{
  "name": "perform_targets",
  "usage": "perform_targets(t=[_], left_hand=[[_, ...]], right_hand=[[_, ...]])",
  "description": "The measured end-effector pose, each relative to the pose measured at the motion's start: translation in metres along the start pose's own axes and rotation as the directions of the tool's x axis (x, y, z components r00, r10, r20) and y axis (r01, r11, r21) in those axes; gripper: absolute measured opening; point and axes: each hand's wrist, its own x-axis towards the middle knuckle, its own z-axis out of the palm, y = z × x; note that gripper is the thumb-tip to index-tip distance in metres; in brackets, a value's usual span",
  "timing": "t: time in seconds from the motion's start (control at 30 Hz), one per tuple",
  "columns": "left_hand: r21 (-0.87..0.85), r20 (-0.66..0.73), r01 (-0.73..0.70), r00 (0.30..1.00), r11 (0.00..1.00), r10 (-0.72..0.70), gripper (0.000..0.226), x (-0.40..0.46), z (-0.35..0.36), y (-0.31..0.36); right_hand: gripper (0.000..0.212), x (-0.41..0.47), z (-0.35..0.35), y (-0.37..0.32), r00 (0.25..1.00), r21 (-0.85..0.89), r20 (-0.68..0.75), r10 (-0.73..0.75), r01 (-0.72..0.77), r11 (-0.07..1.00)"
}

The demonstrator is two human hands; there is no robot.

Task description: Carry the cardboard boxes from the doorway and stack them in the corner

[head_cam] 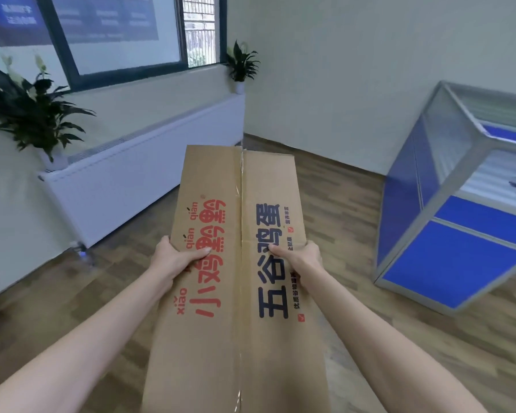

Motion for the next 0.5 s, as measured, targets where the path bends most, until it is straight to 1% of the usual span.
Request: perform_targets(t=[0.07,0.13,0.23,0.37,0.5], left_hand=[[0.003,0.041,0.010,0.999,1.000,-0.010,0.093,0.037,0.034,0.022],[0.002,0.061,0.011,0.998,1.000,-0.011,0.086,0.073,0.066,0.048],[0.034,0.111,-0.006,0.994,0.999,0.002,0.082,0.124,0.119,0.094],[0.077,0.155,-0.043,0.987,0.996,0.031,0.083,0.197,0.185,0.151],[0.092,0.174,-0.084,0.982,0.992,0.067,0.083,0.284,0.263,0.205]], right_hand=[[0.089,0.045,-0.015,-0.013,0.999,-0.014,-0.019,0.033,-0.033,0.999],[0.085,0.085,-0.033,-0.029,0.998,-0.017,-0.055,0.042,-0.043,0.999],[0.078,0.143,-0.059,-0.056,0.995,-0.008,-0.092,0.046,-0.047,0.999],[0.083,0.235,-0.089,-0.092,0.992,0.018,-0.113,0.054,-0.052,0.998],[0.078,0.349,-0.112,-0.119,0.989,0.059,-0.142,0.048,-0.040,0.997]])
